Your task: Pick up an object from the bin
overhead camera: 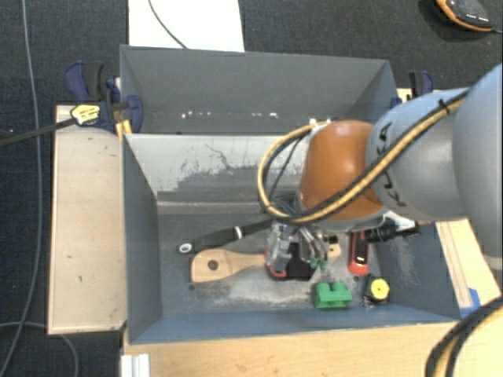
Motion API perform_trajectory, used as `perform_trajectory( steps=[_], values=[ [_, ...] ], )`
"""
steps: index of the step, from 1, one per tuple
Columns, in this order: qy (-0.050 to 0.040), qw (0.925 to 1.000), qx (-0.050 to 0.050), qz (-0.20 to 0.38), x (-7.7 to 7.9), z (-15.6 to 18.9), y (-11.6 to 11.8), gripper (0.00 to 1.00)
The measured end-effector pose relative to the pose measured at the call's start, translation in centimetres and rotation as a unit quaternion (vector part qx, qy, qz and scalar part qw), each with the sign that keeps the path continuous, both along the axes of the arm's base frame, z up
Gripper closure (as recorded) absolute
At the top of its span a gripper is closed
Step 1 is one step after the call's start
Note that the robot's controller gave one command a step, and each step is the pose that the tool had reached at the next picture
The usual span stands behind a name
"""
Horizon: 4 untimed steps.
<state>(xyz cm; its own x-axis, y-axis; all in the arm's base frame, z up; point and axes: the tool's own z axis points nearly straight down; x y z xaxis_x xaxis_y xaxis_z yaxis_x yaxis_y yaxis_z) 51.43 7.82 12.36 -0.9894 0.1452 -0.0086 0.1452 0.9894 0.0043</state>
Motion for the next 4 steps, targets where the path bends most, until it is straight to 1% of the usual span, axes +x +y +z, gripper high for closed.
perform_trajectory(
  steps=[1,2,3,4],
  values=[
    [0.0009,1.0,0.0,0.007,-0.6,0.3,-1.2,1.0],
    [-0.0049,0.9789,-0.002,0.204,0.5,8.7,-4.1,1.0],
    [0.0014,0.9985,-0.001,0.055,2.8,0.3,-5.0,0.0],
    [0.0033,0.9992,-0.001,0.039,3.0,-0.6,-5.1,0.0]
  ],
)
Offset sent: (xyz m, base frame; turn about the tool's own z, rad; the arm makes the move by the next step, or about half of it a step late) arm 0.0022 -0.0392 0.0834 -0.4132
